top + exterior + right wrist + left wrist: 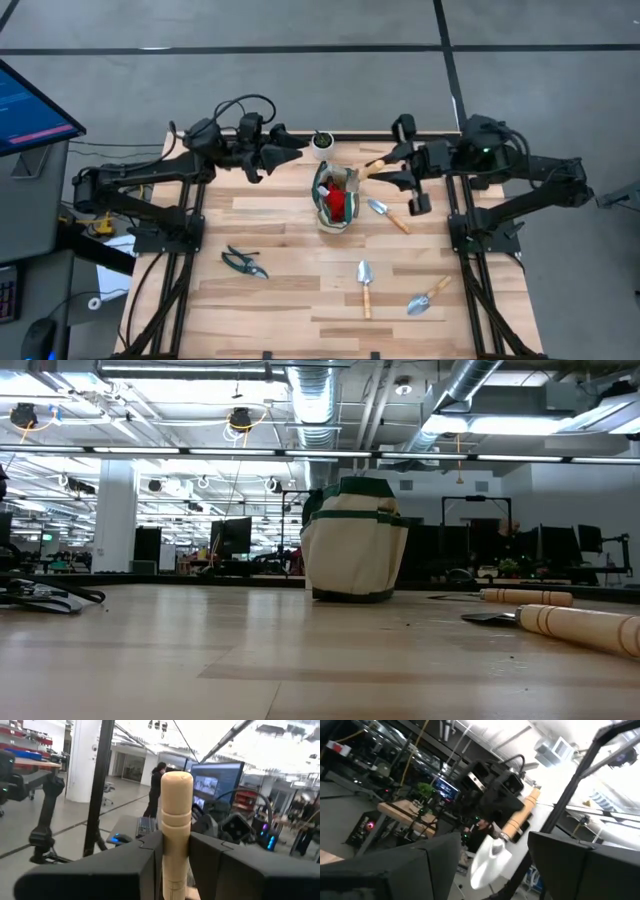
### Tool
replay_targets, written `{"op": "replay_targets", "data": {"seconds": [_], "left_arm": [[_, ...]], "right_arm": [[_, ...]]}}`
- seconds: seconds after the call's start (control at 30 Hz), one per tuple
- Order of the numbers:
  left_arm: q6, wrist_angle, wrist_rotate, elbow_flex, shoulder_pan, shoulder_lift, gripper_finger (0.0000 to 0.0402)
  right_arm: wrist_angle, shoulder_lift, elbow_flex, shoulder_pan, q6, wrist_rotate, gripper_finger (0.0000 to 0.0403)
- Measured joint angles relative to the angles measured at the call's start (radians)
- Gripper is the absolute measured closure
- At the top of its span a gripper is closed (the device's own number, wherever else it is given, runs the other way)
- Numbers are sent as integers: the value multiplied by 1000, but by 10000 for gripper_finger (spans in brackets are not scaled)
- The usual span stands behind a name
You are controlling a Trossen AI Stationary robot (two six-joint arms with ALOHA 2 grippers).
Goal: Pick & Place Garden tools in Gardening bag
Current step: Put the brown trowel into the green gardening bag
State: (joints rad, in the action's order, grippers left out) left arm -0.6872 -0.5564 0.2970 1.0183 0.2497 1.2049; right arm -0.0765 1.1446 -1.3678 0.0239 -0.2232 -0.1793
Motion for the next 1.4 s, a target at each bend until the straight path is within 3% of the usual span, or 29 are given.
{"op": "replay_targets", "data": {"seconds": [0.23, 0.63, 0.97, 1.4], "left_arm": [[-175, -21, -36, 0, -37, 0, 179], [-417, -29, 8, 0, -100, 0, 179], [-474, -30, 20, 0, -108, 0, 179], [-504, -95, -10, 0, -149, 1, 179]], "right_arm": [[171, 97, 0, 23, -121, -33, 339], [462, 206, 0, -19, -128, -132, 339], [585, 177, 0, -44, -118, -198, 339], [668, 229, -1, -62, -109, -245, 339]]}}
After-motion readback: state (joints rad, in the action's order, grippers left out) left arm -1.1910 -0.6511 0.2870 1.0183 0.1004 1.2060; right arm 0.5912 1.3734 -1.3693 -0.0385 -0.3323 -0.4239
